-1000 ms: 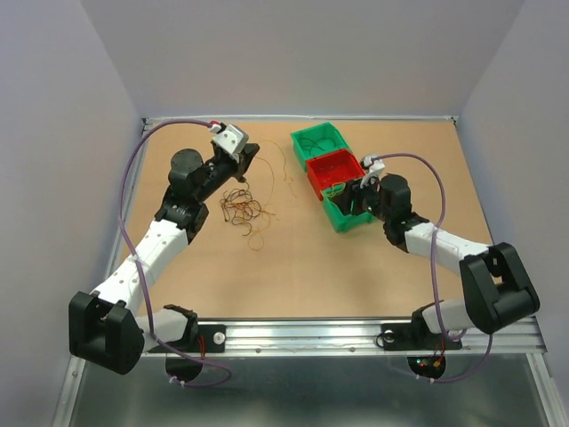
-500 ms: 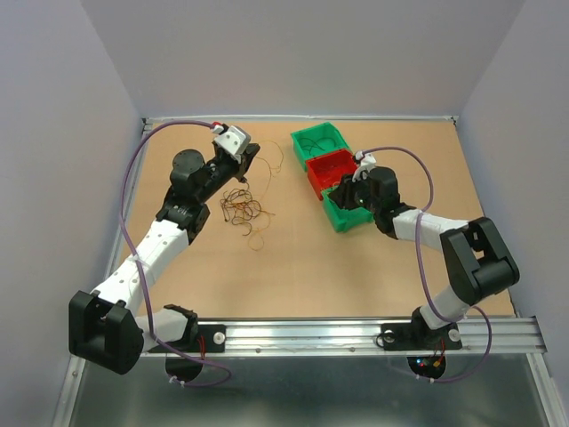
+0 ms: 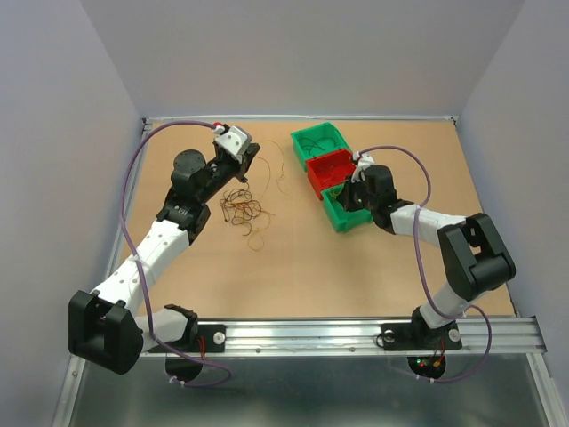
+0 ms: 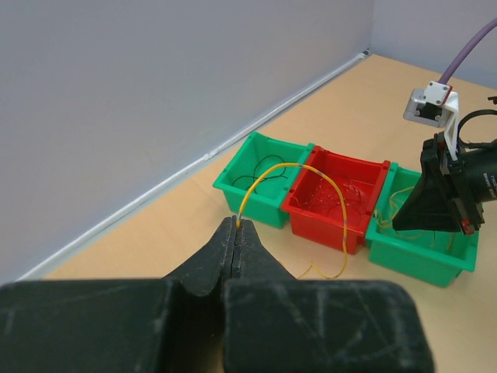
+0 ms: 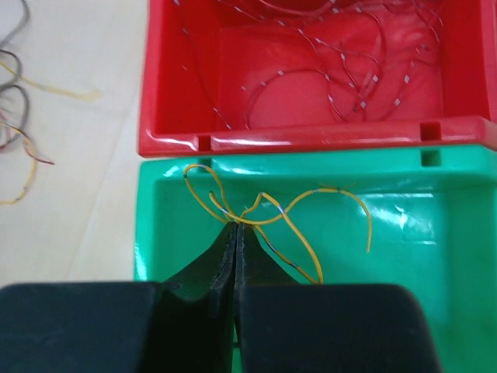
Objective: Untangle the cables
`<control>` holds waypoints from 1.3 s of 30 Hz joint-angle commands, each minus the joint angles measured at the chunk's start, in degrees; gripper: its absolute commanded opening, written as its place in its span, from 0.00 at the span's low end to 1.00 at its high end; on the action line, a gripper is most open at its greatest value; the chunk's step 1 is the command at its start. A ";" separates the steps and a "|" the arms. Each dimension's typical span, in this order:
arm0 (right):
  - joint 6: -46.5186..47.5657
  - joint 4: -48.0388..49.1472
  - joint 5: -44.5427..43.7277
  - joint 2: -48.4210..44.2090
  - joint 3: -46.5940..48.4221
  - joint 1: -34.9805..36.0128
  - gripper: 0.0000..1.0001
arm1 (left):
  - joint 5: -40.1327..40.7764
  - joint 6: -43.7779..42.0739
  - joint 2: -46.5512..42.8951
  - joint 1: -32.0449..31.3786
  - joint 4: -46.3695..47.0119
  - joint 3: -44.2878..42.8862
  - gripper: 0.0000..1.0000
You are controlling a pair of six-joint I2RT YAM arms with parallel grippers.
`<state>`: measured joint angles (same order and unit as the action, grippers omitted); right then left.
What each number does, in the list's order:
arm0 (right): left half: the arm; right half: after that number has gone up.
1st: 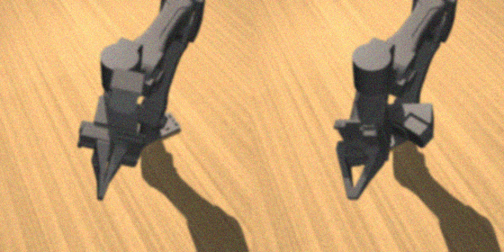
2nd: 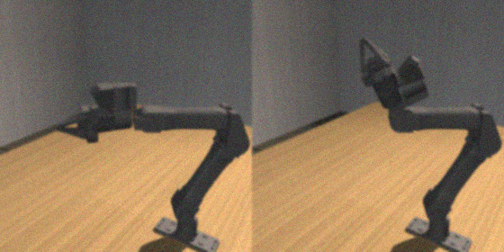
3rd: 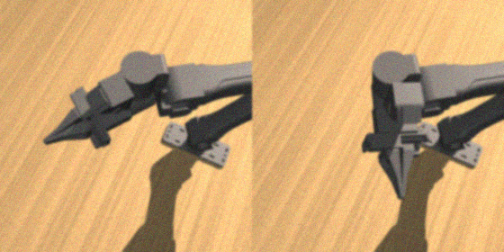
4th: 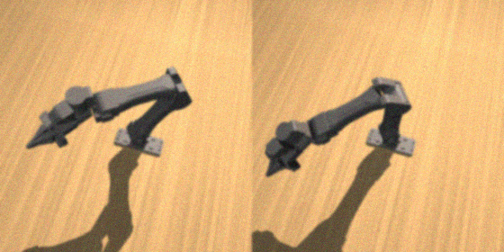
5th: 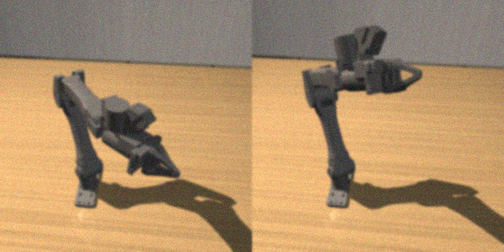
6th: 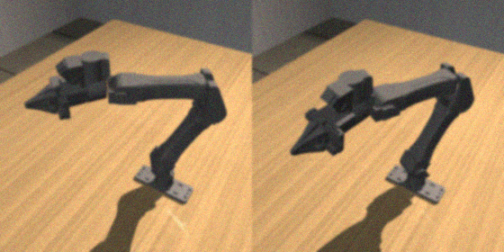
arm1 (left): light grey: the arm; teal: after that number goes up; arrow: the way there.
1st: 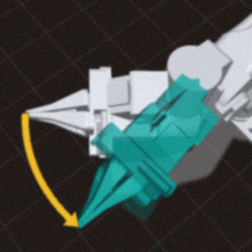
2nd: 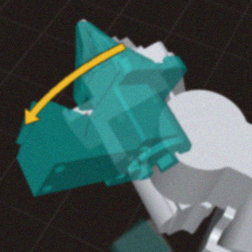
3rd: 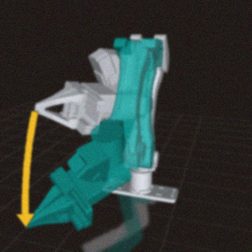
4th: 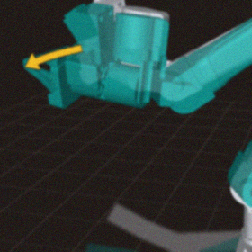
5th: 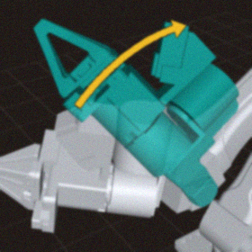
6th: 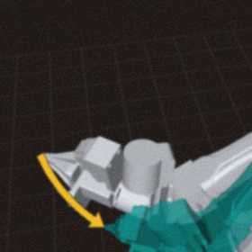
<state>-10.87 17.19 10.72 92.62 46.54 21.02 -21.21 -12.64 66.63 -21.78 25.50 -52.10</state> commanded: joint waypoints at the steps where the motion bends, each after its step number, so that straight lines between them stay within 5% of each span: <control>1: 2.08 -5.06 -4.82 -0.51 4.25 -0.10 0.01 | 0.30 -0.80 -1.24 -0.54 2.72 0.15 0.00; 13: 2.70 -8.14 -7.55 10.39 11.82 -0.10 0.04 | -0.05 -1.42 -1.15 -1.07 2.28 0.06 0.00; 16: 1.91 -7.44 -7.47 5.93 9.89 0.08 0.16 | -1.89 -1.94 -1.06 -1.42 1.93 0.06 0.00; 23: 0.24 1.86 -4.93 -3.31 2.51 0.96 0.23 | -5.07 -3.70 -1.50 -3.00 1.49 0.59 0.00; 29: 1.03 -0.22 -5.36 0.19 5.39 1.92 0.37 | -4.01 -4.32 -1.42 -3.62 1.40 0.68 0.00; 39: 4.10 -7.52 -6.60 5.64 11.63 6.93 0.36 | -3.75 -4.41 -1.59 -3.88 1.40 0.77 0.00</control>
<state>-8.69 10.55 4.16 98.02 52.49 25.15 -24.58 -16.27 66.63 -25.28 24.82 -52.03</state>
